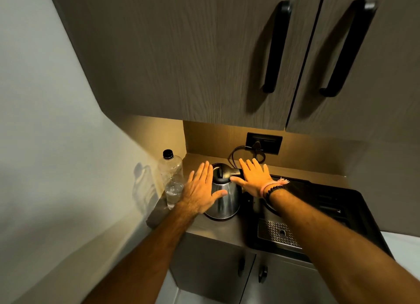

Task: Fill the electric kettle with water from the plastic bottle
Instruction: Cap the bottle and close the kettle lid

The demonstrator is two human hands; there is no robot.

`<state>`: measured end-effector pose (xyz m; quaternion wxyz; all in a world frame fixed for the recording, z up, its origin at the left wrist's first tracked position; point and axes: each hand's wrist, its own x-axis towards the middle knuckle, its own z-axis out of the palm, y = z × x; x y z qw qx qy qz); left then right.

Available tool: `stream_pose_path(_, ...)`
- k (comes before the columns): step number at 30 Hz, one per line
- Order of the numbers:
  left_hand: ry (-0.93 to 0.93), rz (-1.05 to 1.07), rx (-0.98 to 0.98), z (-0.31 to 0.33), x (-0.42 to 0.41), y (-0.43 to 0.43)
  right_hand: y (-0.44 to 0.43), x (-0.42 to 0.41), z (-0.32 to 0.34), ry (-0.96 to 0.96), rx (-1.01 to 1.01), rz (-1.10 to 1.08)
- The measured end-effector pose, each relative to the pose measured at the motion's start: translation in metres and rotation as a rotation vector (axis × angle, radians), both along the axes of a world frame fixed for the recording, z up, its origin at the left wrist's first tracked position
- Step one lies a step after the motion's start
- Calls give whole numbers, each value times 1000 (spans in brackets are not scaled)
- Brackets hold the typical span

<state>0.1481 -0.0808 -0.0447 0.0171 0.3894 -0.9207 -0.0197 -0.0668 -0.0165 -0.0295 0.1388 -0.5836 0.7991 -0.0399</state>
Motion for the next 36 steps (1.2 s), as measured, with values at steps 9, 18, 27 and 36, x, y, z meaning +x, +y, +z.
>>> stream_pose_path(9,-15,17,-5,-8,0,-3,4,-7,-9,39,-1,57)
stream_pose_path(18,837,487,736,-19,-21,7,9,-14,-10,-375,-207,-85)
stream_pose_path(27,1089,646,831,-21,-37,8,11,-17,-6,-447,-313,-115)
stream_pose_path(36,1162,442,857,18,-78,26,48,-55,23,-480,-441,-179)
